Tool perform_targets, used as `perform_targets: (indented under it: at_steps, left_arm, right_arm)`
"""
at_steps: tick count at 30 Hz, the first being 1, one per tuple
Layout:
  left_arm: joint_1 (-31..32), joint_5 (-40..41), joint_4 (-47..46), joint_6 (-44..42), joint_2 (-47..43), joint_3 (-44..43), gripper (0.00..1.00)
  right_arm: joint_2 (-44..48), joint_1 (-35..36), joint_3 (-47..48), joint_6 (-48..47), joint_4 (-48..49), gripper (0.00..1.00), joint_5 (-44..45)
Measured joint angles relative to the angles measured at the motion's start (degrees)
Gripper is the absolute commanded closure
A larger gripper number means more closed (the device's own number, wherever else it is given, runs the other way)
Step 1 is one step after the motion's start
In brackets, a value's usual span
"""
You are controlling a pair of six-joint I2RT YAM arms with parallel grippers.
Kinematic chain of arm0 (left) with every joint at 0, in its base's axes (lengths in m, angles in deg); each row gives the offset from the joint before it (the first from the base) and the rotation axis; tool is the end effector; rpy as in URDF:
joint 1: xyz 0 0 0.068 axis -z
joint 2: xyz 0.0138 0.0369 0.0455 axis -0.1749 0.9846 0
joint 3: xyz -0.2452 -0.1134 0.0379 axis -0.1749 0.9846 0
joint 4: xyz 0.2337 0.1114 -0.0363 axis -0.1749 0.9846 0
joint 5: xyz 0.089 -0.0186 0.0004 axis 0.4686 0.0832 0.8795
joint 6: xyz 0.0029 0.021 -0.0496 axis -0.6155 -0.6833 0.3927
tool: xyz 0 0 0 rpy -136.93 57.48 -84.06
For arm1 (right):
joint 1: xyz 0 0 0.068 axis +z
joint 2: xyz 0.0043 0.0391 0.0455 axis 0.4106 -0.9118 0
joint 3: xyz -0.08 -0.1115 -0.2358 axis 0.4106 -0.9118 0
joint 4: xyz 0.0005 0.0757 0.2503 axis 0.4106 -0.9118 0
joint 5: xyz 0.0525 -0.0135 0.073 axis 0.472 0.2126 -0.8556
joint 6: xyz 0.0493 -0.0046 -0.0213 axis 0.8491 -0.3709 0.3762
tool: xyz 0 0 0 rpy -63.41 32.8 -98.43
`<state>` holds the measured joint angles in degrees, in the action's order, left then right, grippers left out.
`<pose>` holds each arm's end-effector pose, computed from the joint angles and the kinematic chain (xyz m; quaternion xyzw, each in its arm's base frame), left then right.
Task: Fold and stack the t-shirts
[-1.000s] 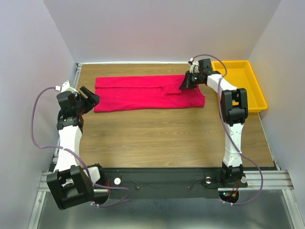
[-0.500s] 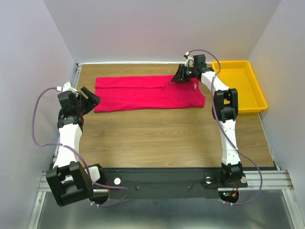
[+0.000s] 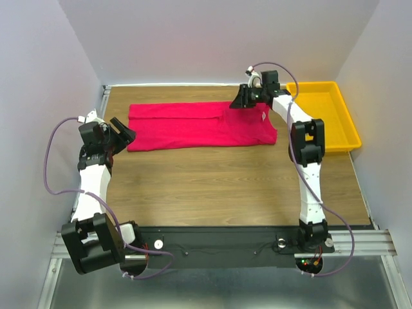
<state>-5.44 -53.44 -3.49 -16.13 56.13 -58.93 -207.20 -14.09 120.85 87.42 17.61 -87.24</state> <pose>0.2504 0.0576 0.2869 -0.1926 0.8006 -0.1794 0.5382 0.5510 0.1237 0.1927 -0.1615 0.8329 0.4035 0.3426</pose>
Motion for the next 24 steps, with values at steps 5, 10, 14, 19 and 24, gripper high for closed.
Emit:
perform_targets:
  at_steps: [5, 10, 14, 19, 24]
  left_arm:
    - [0.0, -0.37, 0.11, -0.31, 3.78, 0.0, 0.28]
    - [0.0, -0.48, 2.32, 0.42, 8.07, 0.0, 0.31]
    - [0.0, -0.24, 3.8, 1.46, 8.74, 0.0, 0.32]
    - [0.0, -0.11, 4.17, 2.58, 10.8, 0.0, 0.32]
    - [0.0, -0.72, 4.0, 3.54, 16.92, -0.66, 0.34]
  right_arm:
    - [15.45, -0.39, -17.38, -12.52, -1.01, 0.5, 0.13]
    - [34.67, -1.18, -35.21, -25.44, -3.56, 0.5, 4.52]
    - [44.33, -4.57, -44.78, -28.15, -4.61, 0.54, 8.44]
    - [46.64, -10.58, -54.25, -28.2, -5.49, 0.54, 14.45]
    - [44.81, -11.34, -56.24, -28.0, -6.75, 0.52, 17.38]
